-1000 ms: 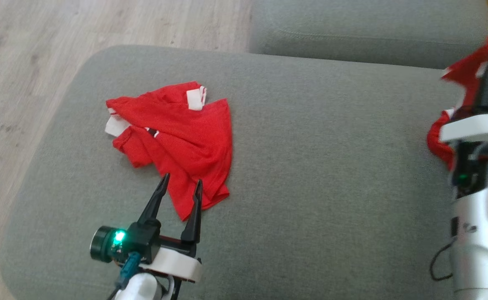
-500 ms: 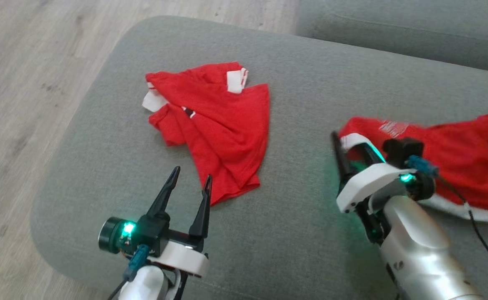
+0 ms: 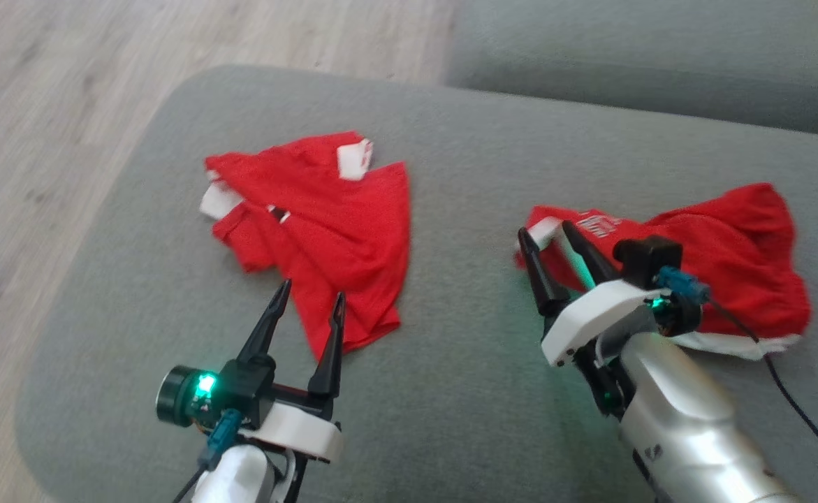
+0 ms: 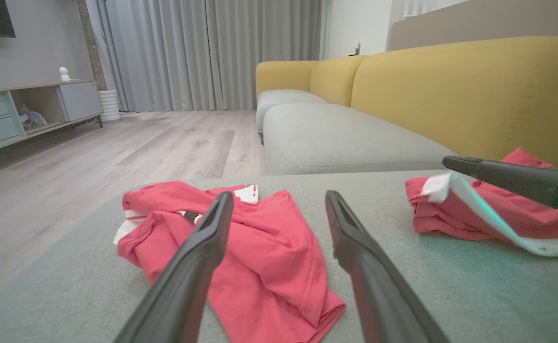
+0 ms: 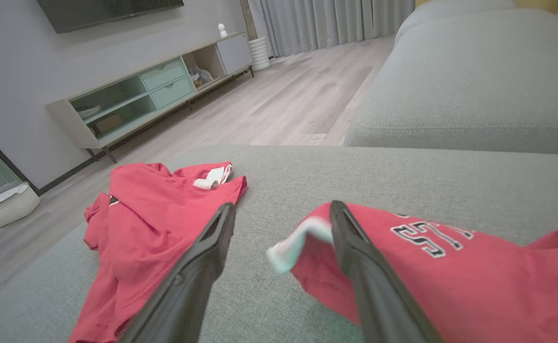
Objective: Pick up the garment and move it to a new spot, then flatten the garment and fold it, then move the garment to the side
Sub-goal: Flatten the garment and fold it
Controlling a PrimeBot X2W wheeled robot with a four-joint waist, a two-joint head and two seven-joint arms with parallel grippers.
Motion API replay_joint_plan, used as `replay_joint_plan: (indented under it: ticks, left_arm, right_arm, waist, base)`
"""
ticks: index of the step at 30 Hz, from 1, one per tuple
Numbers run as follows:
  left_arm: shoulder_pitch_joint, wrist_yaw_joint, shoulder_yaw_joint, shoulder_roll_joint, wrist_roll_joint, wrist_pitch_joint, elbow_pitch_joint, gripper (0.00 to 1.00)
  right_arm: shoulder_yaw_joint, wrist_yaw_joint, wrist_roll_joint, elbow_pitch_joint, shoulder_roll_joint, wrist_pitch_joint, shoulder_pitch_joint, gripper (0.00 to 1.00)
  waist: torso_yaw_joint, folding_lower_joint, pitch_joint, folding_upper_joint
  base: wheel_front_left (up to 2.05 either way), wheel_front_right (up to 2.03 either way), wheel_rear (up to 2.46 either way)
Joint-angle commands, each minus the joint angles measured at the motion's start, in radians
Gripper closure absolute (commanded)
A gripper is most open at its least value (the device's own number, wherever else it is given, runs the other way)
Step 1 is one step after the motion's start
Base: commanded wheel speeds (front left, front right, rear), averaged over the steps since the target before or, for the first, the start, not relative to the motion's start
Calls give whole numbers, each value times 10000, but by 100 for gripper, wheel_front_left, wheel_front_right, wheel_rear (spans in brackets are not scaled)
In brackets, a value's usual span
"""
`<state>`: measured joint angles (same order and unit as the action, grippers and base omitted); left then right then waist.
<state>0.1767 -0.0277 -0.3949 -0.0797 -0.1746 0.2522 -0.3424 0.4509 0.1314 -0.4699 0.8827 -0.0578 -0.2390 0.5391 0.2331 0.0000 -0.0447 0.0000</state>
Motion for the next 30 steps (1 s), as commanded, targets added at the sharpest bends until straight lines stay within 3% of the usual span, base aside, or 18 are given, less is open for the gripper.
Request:
replay_joint_plan:
  ticks: [1, 7, 11, 14, 20, 25, 30]
  left_arm:
    - [232, -53, 390, -80, 119, 95, 347, 0]
    - [154, -102, 516, -115, 88, 95, 471, 0]
    - [175, -166, 632, -93, 49, 95, 628, 0]
    - [180, -178, 702, -63, 10, 95, 721, 0]
    - [130, -166, 827, 49, -121, 95, 834, 0]
    - [163, -119, 789, 108, -96, 95, 850, 0]
    - [363, -36, 787, 138, -2, 95, 832, 0]
  right_arm:
    - [265, -7, -29, -411, 76, -135, -23, 0]
    - [-84, -7, 762, -928, 76, -178, -498, 0]
    - [-1845, -7, 2036, -1721, 74, -218, -937, 0]
    - [-3268, -7, 2881, -3140, 74, -223, -1704, 0]
    - [-4807, -7, 3164, -5407, 75, -225, -3974, 0]
    - [-5239, -7, 3248, -5766, 75, -226, -4652, 0]
    - [-5783, -7, 3309, -5324, 75, -181, -4162, 0]
  waist:
    - [-473, 0, 387, 0]
    - [-1186, 0, 711, 0]
    - [-1600, 0, 713, 0]
    - [-1871, 0, 653, 0]
    - [-2290, 0, 458, 0]
    - [-2420, 0, 176, 0]
    - [-2350, 0, -246, 0]
  base:
    - [0, 0, 0]
    - [0, 0, 0]
    - [0, 0, 0]
    - [0, 0, 0]
    - [0, 0, 0]
    - [0, 0, 0]
    - [0, 0, 0]
